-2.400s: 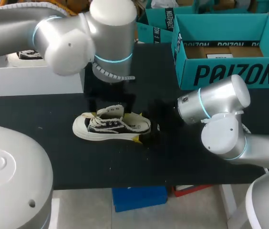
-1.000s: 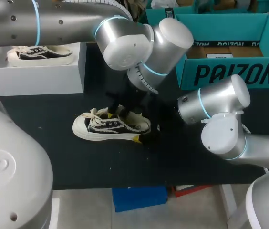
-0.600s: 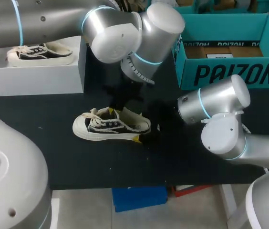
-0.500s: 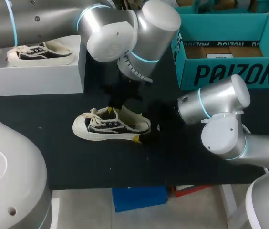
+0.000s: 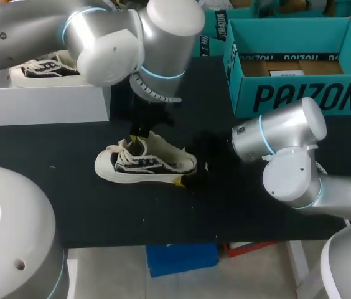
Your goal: Take the shoe out of the shoebox, open the shoe tongue, remove and reinsert the insole, then place the shoe into the shoebox
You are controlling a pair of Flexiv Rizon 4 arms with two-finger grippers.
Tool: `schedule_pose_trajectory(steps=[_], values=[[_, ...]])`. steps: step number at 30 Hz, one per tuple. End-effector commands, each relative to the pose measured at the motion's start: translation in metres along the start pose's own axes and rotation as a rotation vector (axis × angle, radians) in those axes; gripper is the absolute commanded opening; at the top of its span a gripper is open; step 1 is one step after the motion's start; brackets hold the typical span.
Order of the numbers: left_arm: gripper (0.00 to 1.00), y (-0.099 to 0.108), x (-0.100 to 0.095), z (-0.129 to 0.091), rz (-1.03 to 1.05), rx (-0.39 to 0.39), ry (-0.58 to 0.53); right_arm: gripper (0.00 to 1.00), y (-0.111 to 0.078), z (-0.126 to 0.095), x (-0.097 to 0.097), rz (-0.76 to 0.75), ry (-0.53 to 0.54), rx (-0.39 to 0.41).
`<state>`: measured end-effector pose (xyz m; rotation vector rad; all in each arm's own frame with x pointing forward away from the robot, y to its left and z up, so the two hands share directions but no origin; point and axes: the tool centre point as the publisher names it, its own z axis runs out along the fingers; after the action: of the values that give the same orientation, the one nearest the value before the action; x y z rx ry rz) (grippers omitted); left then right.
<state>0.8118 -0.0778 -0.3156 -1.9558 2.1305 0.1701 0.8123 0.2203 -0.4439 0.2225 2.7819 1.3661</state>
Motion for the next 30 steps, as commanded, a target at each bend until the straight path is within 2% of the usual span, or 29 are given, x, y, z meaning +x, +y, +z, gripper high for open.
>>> schedule_pose_trajectory(steps=[1,16,22,30], values=[[0.0,0.005,-0.014,0.006,-0.008,0.03,0.211,0.0,0.0,0.003,0.001,0.002,-0.002,0.003],[0.0,0.009,-0.052,0.021,-0.06,0.125,0.455,0.0,0.0,0.003,0.001,0.002,-0.002,0.003],[0.0,0.012,-0.056,0.037,-0.056,0.116,0.527,0.0,0.0,0.003,0.001,0.002,-0.002,0.003],[0.0,0.008,-0.059,0.052,-0.08,0.108,0.543,0.0,0.0,0.003,0.001,0.002,-0.002,0.003]])
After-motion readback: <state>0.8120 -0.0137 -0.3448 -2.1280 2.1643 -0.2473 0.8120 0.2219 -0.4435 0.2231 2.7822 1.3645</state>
